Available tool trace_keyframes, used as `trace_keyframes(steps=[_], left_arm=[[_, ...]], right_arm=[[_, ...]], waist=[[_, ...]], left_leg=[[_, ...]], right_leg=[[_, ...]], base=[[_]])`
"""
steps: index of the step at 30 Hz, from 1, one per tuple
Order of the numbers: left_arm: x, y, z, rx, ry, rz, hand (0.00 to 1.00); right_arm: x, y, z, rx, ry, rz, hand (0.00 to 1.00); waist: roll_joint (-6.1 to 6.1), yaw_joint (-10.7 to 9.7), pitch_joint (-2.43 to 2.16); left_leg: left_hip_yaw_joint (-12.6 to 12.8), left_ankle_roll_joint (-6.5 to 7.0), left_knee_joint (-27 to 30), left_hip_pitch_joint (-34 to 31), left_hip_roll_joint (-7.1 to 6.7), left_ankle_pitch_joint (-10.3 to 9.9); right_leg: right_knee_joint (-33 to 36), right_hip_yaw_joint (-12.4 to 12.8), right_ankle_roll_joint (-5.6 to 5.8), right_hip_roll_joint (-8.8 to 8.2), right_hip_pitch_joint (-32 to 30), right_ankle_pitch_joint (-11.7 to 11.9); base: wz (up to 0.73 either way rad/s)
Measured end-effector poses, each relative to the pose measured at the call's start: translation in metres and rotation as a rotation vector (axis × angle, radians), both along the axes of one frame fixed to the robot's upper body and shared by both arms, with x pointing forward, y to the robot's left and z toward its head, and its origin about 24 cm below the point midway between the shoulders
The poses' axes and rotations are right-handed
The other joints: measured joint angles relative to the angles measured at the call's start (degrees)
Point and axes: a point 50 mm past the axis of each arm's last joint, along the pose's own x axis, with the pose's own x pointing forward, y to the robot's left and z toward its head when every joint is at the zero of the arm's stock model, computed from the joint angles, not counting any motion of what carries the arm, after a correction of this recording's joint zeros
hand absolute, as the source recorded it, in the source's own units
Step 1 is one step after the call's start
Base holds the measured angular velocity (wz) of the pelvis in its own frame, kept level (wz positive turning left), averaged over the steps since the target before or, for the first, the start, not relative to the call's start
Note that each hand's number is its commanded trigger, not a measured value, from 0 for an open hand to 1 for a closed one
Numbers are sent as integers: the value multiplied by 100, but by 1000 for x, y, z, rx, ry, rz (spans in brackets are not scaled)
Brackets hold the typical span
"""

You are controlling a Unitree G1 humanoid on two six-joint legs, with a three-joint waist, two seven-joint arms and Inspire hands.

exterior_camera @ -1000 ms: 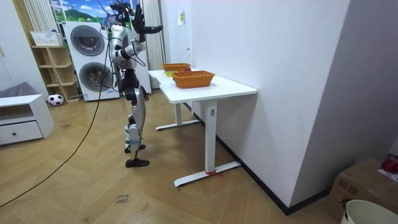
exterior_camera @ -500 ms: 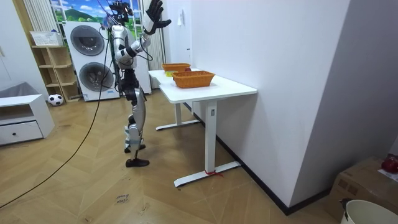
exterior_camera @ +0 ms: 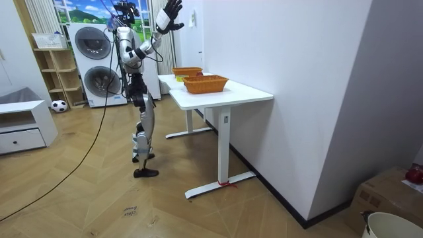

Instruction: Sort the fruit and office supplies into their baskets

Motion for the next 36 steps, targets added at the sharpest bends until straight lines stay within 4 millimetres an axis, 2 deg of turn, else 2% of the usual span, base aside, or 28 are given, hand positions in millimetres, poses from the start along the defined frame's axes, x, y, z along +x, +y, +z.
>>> trace_keyframes(steps=[10,16,21,23,25,26,29,36], left_arm=[[1,4,1,9,7,-32,0],[4,4,2,16,8,-57,0],[12,3,2,23,-1,-93,0],[15,3,2,24,-4,-105,0],[18,3,2,23,-10,-109,0],[20,3,2,22,-12,-118,0],[21,2,2,6,-4,-151,0],[23,2,2,-38,-3,-168,0]], right_arm=[[8,17,-6,-193,107,46,0],[14,31,-14,-242,196,156,0],[18,35,-19,-303,271,196,0],[22,40,-27,-324,334,234,0],[24,45,-32,-362,384,264,0],[25,49,-35,-383,415,292,0],[27,57,-42,-464,493,322,0],[29,60,-49,-500,600,388,0]], waist=[[-18,228,-3],[-19,263,-4],[-31,385,-7],[-57,406,-8],[-87,414,24],[-89,426,25],[-98,525,19],[-105,692,3]], left_leg=[[-95,-1,13,-1,0,0],[-109,-1,13,-2,-1,0],[-99,-1,25,13,-1,0],[-97,-1,36,20,-1,0],[-94,-1,37,7,-1,0],[-94,-1,38,-6,-1,0],[-91,-1,34,-16,8,0],[-149,-2,52,-72,7,0]], right_leg=[[-8,-17,1,3,42,0],[-18,15,1,7,50,0],[-21,63,1,12,58,0],[-24,77,0,13,77,0],[-25,84,-1,14,63,1],[-31,84,-8,16,50,5],[-34,76,-21,25,36,14],[-94,49,-37,28,42,27]], base=[[4],[0],[-1],[0],[0],[0],[-3],[4]])
